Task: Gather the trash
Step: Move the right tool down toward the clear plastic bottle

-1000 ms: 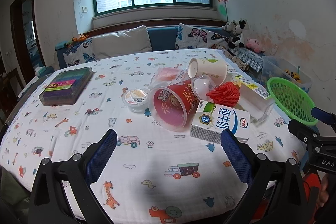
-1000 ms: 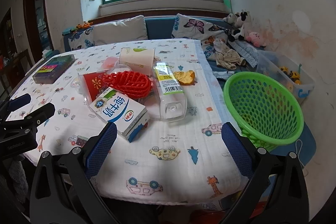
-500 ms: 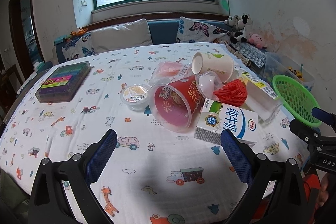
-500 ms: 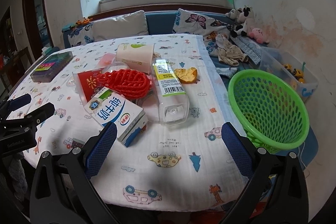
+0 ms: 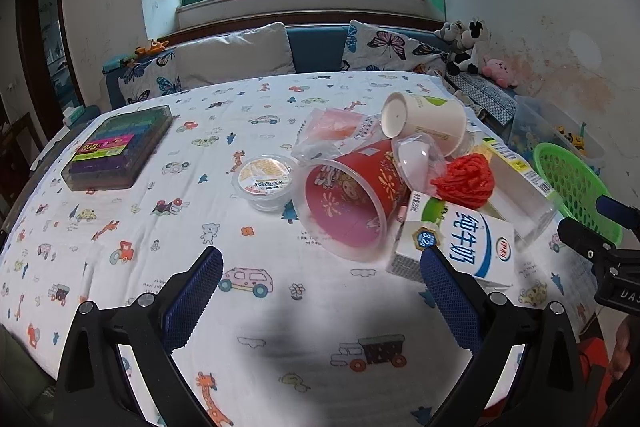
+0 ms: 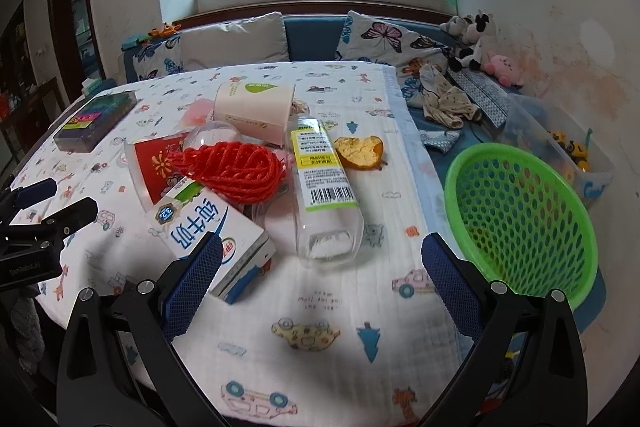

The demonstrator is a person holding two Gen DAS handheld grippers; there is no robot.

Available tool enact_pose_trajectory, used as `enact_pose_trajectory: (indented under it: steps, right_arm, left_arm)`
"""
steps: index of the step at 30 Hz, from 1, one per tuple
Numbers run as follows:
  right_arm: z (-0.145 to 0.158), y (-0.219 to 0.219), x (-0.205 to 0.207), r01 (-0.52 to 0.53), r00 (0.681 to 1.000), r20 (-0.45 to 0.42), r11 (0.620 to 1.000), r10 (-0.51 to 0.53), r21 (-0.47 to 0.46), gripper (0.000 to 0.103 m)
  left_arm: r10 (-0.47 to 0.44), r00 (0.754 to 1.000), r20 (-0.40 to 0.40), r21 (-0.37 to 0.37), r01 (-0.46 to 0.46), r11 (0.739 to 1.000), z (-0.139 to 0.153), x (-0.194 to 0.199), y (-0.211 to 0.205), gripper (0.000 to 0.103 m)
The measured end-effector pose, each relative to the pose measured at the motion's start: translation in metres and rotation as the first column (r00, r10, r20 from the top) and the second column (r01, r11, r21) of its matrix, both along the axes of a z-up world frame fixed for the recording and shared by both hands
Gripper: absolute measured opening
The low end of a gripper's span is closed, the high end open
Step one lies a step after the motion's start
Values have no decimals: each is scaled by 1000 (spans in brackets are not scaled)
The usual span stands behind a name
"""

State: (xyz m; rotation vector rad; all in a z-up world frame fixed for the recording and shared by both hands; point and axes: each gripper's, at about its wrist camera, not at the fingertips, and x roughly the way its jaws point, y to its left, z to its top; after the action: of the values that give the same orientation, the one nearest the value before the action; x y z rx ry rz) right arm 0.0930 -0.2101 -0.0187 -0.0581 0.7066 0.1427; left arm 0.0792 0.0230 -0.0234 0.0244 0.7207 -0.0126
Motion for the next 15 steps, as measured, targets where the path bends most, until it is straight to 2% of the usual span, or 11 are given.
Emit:
enact_pose_trajectory:
  steps: [15]
  right_arm:
    - [2, -6, 64, -92, 994, -58, 996, 93, 7, 98]
  left_arm:
    - [-6, 1000, -23, 1, 6, 1000, -5, 21, 2, 96]
